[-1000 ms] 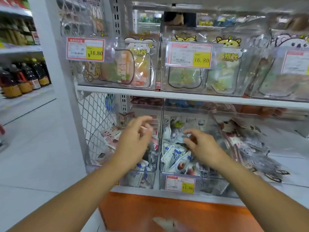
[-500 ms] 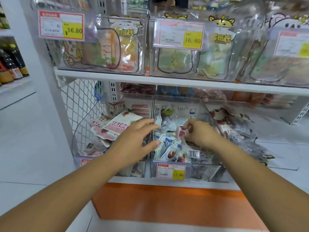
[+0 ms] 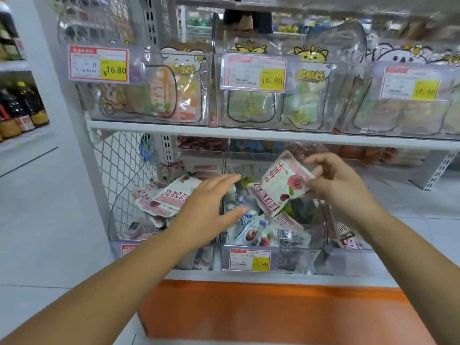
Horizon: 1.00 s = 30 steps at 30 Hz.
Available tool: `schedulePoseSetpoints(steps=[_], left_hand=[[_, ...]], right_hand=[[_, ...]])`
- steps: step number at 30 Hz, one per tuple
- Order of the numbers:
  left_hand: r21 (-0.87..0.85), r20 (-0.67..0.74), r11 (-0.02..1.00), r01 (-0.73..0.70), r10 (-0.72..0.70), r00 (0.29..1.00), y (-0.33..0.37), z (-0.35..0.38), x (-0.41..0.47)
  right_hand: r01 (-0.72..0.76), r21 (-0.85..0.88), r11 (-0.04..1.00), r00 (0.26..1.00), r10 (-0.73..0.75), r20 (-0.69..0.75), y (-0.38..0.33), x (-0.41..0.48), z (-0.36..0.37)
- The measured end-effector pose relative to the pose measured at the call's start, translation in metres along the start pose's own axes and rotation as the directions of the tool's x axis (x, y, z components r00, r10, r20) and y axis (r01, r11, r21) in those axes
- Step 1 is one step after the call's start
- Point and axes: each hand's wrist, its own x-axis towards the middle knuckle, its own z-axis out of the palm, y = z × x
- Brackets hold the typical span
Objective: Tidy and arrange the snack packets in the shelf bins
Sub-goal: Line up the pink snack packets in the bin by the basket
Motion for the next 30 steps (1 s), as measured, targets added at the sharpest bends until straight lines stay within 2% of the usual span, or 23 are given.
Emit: schedulePoseSetpoints(steps=[3,5,7,10,13,16,19,21,23,26,28,30], left_hand=[[-0.242,0.029,0.966,0.087,-0.082,0.996,0.02,-0.003,0.005],[-0.441,0.081,0.885,0.154,-0.131,0.988,0.029,-0.007,0.006],[-0.548,0.054,0.818,0.173,-0.172,0.984,0.03,-0.013,0.004],[-0.59,-0.03,0.788,0.176,-0.239,0.971,0.019,-0.024,0.0],[-0.586,-0.136,0.777,0.229,-0.373,0.918,0.0,-0.033,-0.003],[-0.38,-0.213,0.854,0.356,-0.456,0.864,-0.028,-0.037,-0.009],[0.011,-0.166,0.899,0.439,-0.431,0.887,-0.055,-0.034,-0.018],[0.139,-0.18,0.899,0.414,-0.389,0.904,-0.057,-0.033,-0.022],[0.156,-0.241,0.935,0.32,-0.278,0.93,-0.045,-0.036,-0.026],[0.18,-0.261,0.982,0.059,-0.011,0.965,-0.018,-0.039,-0.043],[0.176,-0.172,0.981,-0.084,0.114,0.978,-0.005,-0.03,-0.065],[0.132,-0.023,0.978,-0.161,0.166,0.986,-0.003,-0.005,-0.095]], right_hand=[[0.016,0.107,0.994,0.998,-0.021,0.053,-0.008,-0.014,0.003],[0.009,0.133,0.991,0.996,-0.021,0.089,-0.009,-0.019,0.012],[-0.016,0.171,0.985,0.993,-0.005,0.119,-0.009,-0.021,0.023],[-0.02,0.177,0.984,0.983,-0.013,0.183,-0.006,-0.02,0.037],[0.05,-0.042,0.998,0.976,-0.04,0.214,0.003,-0.018,0.048],[0.072,-0.131,0.989,0.969,-0.039,0.243,0.01,-0.02,0.057],[0.114,-0.201,0.973,0.961,-0.057,0.27,0.013,-0.023,0.065],[0.165,-0.233,0.959,0.956,-0.097,0.277,0.015,-0.027,0.069],[0.185,-0.2,0.962,0.95,-0.123,0.288,0.014,-0.036,0.073],[0.237,-0.143,0.961,0.935,-0.186,0.302,0.011,-0.058,0.079],[0.291,-0.136,0.947,0.917,-0.235,0.322,0.018,-0.076,0.083],[0.322,-0.184,0.929,0.89,-0.23,0.395,0.038,-0.097,0.086]])
